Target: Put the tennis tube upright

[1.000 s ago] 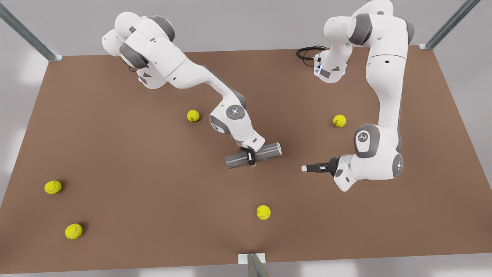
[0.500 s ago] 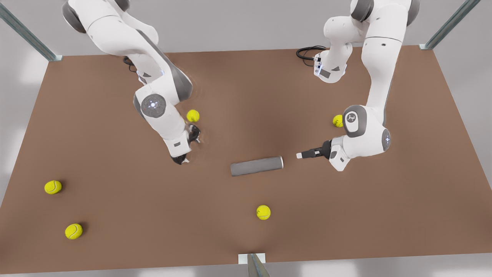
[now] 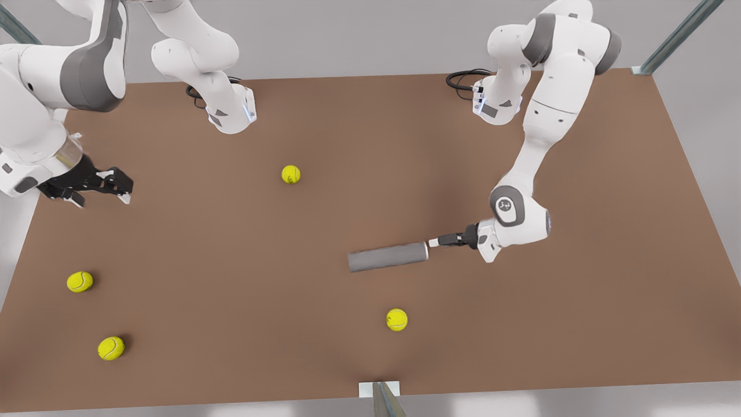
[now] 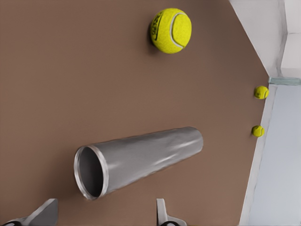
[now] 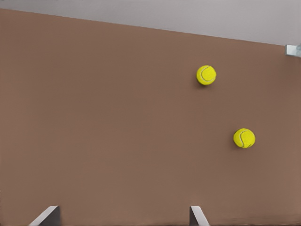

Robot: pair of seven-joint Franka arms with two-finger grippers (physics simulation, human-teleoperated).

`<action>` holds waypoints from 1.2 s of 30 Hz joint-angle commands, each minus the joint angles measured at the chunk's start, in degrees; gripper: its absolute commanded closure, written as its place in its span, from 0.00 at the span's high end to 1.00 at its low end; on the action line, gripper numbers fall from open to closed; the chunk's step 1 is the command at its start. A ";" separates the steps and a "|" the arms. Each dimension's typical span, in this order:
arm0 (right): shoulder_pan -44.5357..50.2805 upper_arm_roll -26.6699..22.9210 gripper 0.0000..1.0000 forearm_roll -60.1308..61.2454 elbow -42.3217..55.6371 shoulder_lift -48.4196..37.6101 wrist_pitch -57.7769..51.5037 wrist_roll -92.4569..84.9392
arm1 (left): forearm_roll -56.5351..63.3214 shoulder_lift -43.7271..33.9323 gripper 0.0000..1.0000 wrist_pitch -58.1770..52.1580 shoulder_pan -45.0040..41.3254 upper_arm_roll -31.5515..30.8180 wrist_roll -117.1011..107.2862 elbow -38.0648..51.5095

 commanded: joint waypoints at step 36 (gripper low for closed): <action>3.19 4.22 1.00 -0.33 -0.09 -0.51 -1.75 5.47 | -18.75 9.15 0.99 6.28 -5.03 -0.90 4.40 8.62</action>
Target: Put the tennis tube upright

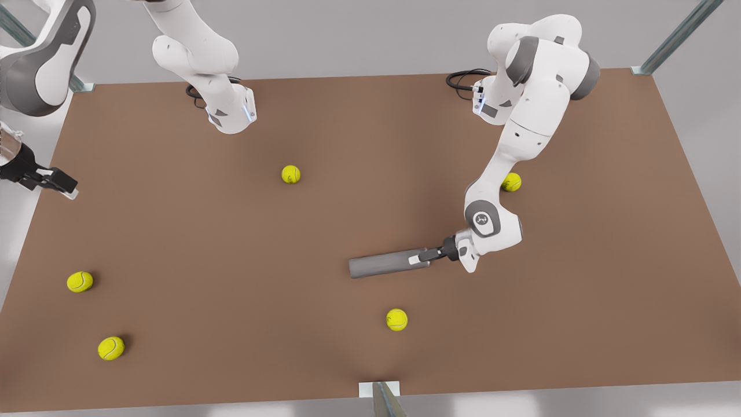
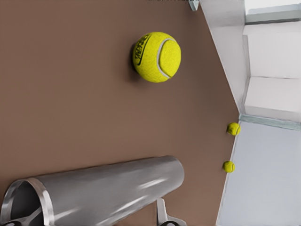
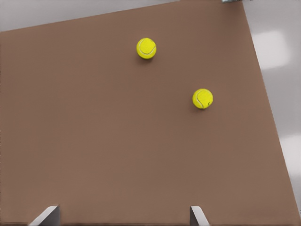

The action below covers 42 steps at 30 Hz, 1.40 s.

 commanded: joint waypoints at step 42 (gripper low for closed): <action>16.07 0.16 1.00 0.26 -7.64 4.66 10.26 0.44 | -15.38 -0.35 0.21 -2.12 0.17 -2.33 -1.06 4.04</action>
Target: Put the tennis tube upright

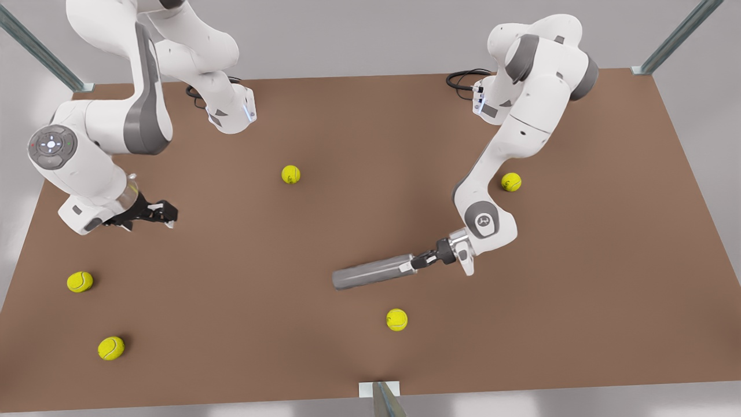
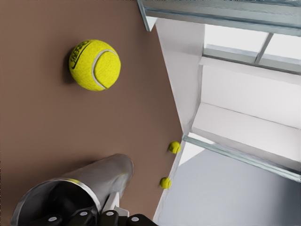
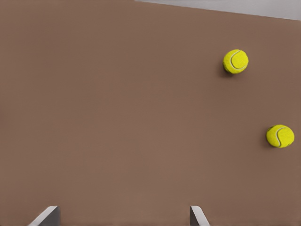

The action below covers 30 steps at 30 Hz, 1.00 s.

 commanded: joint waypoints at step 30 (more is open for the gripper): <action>0.93 -0.01 1.00 0.18 -0.01 1.24 1.20 0.35 | 49.33 -5.39 0.21 -10.17 4.40 0.70 -49.00 13.27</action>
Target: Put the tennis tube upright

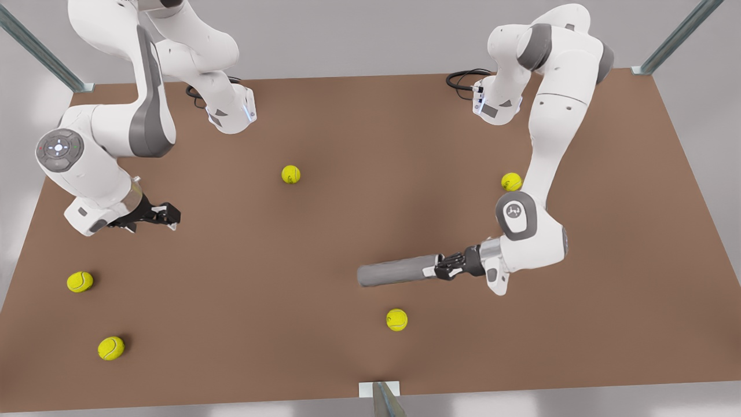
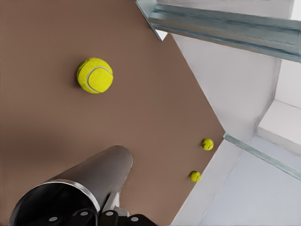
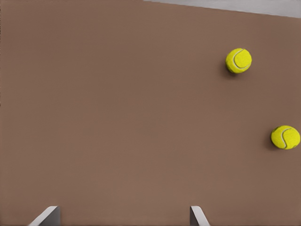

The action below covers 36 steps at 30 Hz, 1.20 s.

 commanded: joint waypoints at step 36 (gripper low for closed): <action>-2.27 -0.01 1.00 -0.61 11.10 8.33 -6.57 -0.53 | 64.17 -2.88 0.21 -22.06 1.94 0.01 -11.02 9.33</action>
